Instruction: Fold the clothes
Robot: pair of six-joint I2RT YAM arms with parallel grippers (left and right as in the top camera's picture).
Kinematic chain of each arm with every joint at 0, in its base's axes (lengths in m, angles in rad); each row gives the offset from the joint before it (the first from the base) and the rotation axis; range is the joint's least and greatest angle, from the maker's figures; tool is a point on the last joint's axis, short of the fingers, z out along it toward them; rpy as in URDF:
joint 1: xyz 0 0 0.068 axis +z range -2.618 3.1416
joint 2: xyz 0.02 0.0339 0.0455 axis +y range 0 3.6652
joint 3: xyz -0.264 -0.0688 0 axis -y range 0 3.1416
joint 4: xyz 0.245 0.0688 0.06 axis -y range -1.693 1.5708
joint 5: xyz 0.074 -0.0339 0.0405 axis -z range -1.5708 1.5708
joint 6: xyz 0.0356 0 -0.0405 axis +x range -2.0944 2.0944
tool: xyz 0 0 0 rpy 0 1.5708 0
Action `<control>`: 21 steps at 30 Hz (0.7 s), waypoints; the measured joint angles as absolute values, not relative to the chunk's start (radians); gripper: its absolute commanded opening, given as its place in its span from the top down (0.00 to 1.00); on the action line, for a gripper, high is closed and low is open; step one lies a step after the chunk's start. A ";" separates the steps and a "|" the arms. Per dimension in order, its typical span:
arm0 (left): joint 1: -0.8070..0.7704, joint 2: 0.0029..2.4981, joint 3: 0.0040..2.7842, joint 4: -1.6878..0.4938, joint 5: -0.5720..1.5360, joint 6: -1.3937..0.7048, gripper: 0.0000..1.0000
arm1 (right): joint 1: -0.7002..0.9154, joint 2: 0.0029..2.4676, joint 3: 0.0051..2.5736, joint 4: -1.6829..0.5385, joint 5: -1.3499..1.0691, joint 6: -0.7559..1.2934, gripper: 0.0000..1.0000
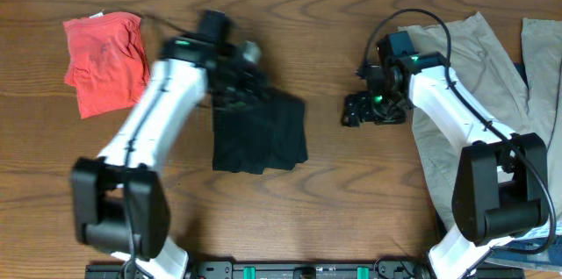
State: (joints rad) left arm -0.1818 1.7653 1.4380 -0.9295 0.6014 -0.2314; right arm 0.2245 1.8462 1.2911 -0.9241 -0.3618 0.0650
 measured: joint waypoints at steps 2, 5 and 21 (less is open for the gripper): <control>-0.093 1.752 1.438 -0.930 0.586 -0.226 0.36 | 0.243 1.846 1.291 -0.907 -0.433 0.038 0.17; 0.001 1.749 1.438 -0.931 0.540 -0.225 0.30 | 0.295 1.846 1.291 -0.867 -0.505 0.012 0.16; 0.037 1.907 1.317 -0.894 0.490 -0.129 0.07 | 0.517 1.846 1.273 -0.683 -0.411 0.102 0.13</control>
State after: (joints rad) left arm 0.0372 1.9072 1.3174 -0.8936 0.4904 -0.1291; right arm 0.5167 1.8462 1.2728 -0.6827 -0.4107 0.1024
